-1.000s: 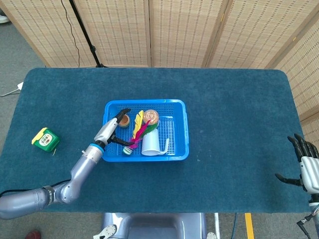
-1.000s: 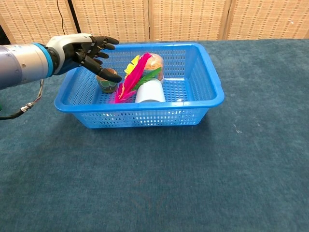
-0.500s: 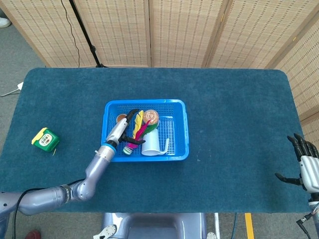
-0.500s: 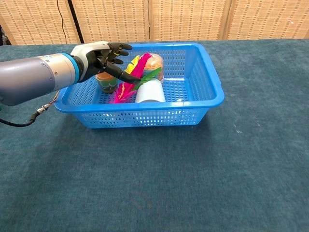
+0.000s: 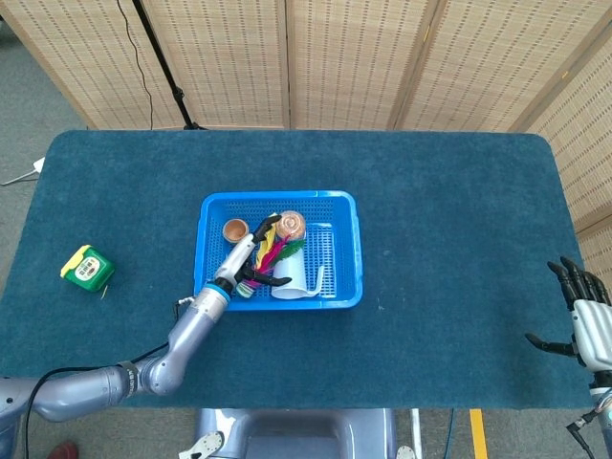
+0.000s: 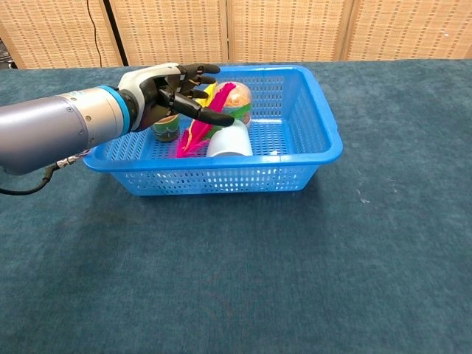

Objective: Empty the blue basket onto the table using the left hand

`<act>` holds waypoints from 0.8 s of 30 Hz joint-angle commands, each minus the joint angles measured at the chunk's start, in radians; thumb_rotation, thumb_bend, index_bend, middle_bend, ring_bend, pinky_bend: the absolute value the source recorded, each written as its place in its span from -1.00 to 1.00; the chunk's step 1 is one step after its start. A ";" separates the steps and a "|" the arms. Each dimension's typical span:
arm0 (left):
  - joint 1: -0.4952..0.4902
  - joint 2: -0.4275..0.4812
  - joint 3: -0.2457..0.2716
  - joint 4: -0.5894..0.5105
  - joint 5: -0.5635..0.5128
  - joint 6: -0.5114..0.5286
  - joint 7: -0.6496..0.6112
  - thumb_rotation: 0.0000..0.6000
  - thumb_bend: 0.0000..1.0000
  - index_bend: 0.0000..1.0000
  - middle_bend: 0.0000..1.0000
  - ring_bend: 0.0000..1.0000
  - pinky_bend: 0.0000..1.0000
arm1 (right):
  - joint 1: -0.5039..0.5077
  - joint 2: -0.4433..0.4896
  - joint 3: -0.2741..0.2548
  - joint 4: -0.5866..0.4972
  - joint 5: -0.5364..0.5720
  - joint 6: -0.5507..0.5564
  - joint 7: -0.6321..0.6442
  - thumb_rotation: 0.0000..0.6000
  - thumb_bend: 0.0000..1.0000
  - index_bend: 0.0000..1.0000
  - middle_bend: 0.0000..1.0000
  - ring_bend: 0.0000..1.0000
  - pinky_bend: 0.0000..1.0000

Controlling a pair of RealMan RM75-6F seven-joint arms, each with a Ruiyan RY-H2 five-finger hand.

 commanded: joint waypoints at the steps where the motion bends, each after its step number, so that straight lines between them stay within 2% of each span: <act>1: 0.015 0.001 0.001 -0.007 0.030 -0.006 -0.032 1.00 -0.76 -1.00 -1.00 -1.00 -0.82 | 0.000 -0.001 -0.001 -0.002 -0.001 0.000 -0.003 1.00 -1.00 -1.00 -1.00 -1.00 -1.00; 14: 0.027 -0.017 -0.002 0.015 0.016 -0.019 -0.069 1.00 -0.76 -1.00 -1.00 -1.00 -0.82 | -0.001 0.002 -0.002 -0.006 -0.003 0.002 -0.001 1.00 -1.00 -1.00 -1.00 -1.00 -1.00; 17: 0.029 -0.023 -0.001 0.020 0.012 -0.019 -0.071 1.00 -0.66 -1.00 -1.00 -1.00 -0.76 | -0.002 0.004 -0.001 -0.006 -0.004 0.005 0.005 1.00 -1.00 -1.00 -1.00 -1.00 -1.00; 19: 0.030 -0.029 -0.001 0.024 0.013 -0.014 -0.071 1.00 -0.50 -1.00 -1.00 -1.00 -0.61 | -0.003 0.006 -0.002 -0.007 -0.006 0.005 0.008 1.00 -1.00 -1.00 -1.00 -1.00 -1.00; 21: 0.031 -0.038 0.000 0.029 0.014 -0.002 -0.067 1.00 -0.23 -1.00 -1.00 -0.99 -0.42 | -0.003 0.007 -0.002 -0.007 -0.008 0.005 0.011 1.00 -1.00 -1.00 -1.00 -1.00 -1.00; 24: 0.032 -0.057 0.004 0.045 0.003 0.031 -0.039 1.00 0.18 -1.00 -1.00 -0.85 -0.22 | -0.002 0.008 -0.004 -0.007 -0.010 0.003 0.015 1.00 -1.00 -1.00 -1.00 -1.00 -1.00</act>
